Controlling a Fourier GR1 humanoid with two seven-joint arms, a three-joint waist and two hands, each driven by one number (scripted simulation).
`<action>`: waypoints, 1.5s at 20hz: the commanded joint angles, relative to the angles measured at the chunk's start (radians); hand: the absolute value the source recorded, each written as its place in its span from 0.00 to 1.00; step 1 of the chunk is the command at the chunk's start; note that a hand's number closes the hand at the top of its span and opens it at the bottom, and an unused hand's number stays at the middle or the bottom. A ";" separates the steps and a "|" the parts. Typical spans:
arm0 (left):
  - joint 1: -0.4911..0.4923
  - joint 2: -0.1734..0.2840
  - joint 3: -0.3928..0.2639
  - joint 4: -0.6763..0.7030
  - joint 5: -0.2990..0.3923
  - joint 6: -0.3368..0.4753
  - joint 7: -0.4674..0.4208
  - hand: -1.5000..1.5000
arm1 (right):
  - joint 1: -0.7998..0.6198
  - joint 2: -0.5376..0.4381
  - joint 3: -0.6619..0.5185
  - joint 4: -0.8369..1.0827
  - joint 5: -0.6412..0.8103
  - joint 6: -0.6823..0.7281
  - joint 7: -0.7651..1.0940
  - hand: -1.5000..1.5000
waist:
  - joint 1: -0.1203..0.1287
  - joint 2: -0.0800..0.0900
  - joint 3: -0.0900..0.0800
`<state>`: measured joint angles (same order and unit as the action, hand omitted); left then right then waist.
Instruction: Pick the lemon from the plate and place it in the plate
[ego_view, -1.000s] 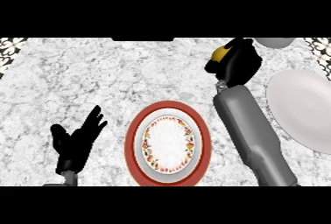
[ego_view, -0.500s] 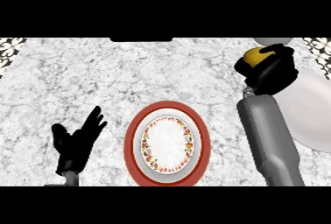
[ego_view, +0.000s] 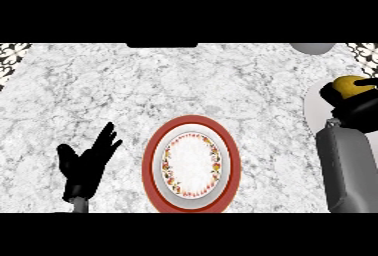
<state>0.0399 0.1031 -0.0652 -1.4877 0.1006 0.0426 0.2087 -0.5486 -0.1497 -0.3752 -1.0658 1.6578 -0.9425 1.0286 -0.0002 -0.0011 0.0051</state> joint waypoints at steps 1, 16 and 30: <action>-0.035 0.001 0.017 0.058 0.017 -0.018 0.022 0.50 | 0.006 -0.082 -0.065 0.096 -0.112 -0.154 -0.009 1.00 | 0.006 0.006 -0.004; -0.052 -0.030 -0.013 0.051 -0.027 0.010 0.031 0.50 | 0.019 -0.300 -0.107 0.417 -0.813 0.085 -0.422 0.00 | 0.019 0.012 0.000; -0.012 0.008 0.022 0.041 0.005 -0.041 0.008 0.50 | 0.093 -0.282 -0.375 0.276 -1.391 0.038 -1.180 0.00 | 0.007 0.006 -0.001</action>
<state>0.0066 0.0991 -0.0498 -1.4685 0.1021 0.0192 0.2245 -0.4807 -0.4164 -0.6642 -0.7596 0.4186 -0.9296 0.0035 0.0110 0.0032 0.0085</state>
